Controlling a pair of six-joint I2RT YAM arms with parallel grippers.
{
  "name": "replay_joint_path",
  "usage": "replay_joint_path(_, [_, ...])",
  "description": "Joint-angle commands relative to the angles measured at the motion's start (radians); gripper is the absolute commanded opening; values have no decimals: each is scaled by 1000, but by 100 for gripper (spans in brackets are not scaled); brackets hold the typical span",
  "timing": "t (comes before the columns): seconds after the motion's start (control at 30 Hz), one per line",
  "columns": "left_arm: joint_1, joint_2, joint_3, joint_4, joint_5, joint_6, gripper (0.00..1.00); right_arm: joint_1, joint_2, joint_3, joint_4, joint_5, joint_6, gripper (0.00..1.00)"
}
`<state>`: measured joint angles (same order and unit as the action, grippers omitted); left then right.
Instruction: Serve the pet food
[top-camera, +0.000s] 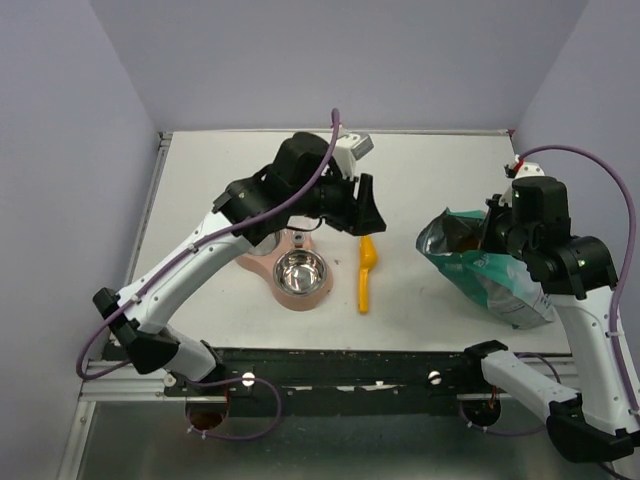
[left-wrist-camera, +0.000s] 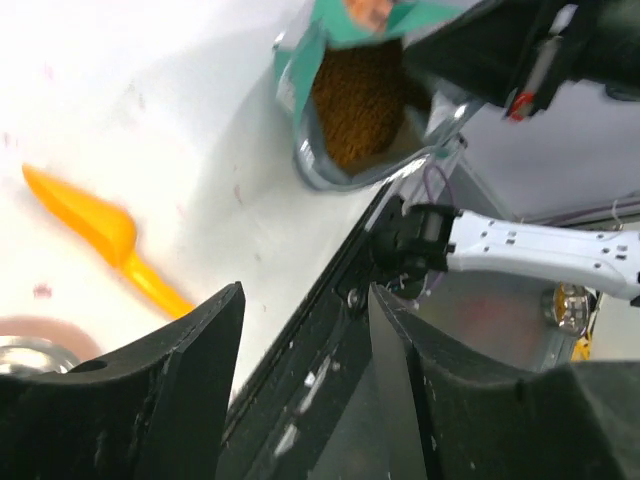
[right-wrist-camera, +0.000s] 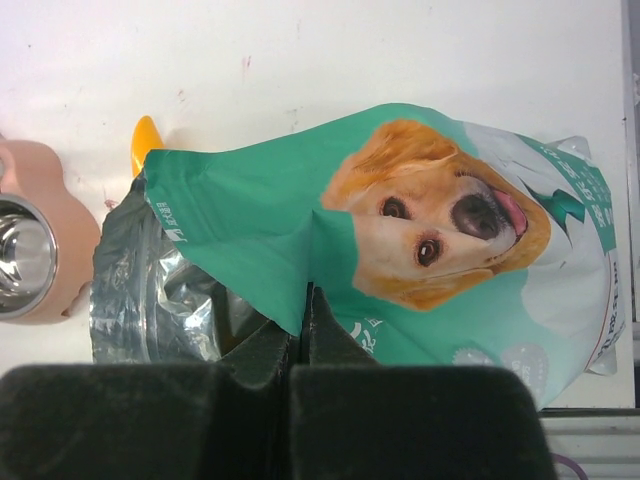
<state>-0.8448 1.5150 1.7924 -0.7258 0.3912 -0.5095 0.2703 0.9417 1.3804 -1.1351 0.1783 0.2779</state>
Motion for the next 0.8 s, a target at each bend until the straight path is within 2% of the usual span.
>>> replay_joint_path(0.0, [-28, -33, -257, 15, -181, -46, 58, 6, -40, 35, 103, -33, -5, 0])
replay_joint_path(0.2, [-137, 45, -393, 20, -487, -98, 63, 6, -53, 55, 100, 1, -6, 0])
replay_joint_path(0.3, [-227, 31, -543, 235, -659, -142, 74, 7, -55, 42, 104, -11, 6, 0])
replay_joint_path(0.37, [-250, 40, -619, 356, -683, -194, 77, 6, -55, 36, 104, -33, 18, 0])
replay_joint_path(0.43, [-284, 88, -634, 394, -756, -208, 77, 6, -57, 37, 100, -45, 29, 0])
replay_joint_path(0.5, [-318, 170, -575, 334, -836, -208, 79, 6, -61, 40, 91, -48, 30, 0])
replay_joint_path(0.57, [-327, 221, -533, 298, -818, -230, 81, 6, -63, 52, 78, -53, 24, 0])
replay_joint_path(0.63, [-329, 214, -591, 372, -755, -233, 75, 6, -57, 71, 63, -59, 15, 0])
replay_joint_path(0.77, [-269, 98, -857, 712, -507, -225, 72, 4, -49, 120, 32, -45, 1, 0])
